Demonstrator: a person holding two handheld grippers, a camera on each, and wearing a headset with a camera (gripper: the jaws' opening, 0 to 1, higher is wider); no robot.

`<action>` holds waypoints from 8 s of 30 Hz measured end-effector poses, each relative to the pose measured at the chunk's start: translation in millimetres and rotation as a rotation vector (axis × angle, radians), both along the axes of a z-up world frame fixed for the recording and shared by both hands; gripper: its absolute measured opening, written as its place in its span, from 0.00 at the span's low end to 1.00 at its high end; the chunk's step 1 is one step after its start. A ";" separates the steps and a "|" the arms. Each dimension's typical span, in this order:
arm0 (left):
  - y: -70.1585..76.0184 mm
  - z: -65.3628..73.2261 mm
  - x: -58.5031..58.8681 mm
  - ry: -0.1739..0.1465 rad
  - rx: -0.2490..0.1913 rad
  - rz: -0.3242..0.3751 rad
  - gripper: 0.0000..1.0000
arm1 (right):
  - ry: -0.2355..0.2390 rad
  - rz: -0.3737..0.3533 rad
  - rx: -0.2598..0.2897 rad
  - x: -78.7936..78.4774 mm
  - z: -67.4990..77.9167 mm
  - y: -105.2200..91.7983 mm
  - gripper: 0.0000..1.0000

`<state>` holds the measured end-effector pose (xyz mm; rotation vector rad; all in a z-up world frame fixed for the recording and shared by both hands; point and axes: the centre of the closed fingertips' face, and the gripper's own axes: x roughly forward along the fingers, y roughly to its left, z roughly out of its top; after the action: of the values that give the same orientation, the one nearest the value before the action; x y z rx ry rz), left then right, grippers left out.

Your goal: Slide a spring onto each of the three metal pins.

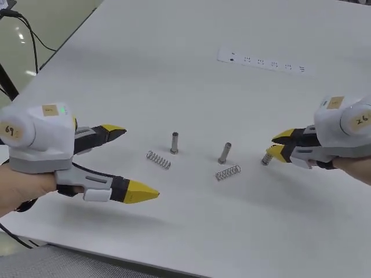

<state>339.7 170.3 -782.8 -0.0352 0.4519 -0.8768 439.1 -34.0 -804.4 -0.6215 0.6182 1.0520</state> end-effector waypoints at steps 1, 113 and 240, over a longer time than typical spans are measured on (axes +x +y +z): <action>-0.1 0.2 -0.1 0.000 -0.001 0.000 0.98 | 0.000 -0.005 0.012 -0.1 2.2 0.0 0.13; 9.8 -7.8 -9.1 0.022 0.038 0.004 0.96 | 0.089 0.374 -0.156 -57.1 -47.1 61.8 0.15; -140.4 13.7 -19.8 -0.069 -0.086 -0.398 0.05 | -0.017 0.371 -0.055 -122.9 22.4 67.6 0.08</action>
<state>319.9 29.9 -769.1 0.0072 0.3615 -1.2848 316.1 33.6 -782.1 -0.8120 0.5288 1.3768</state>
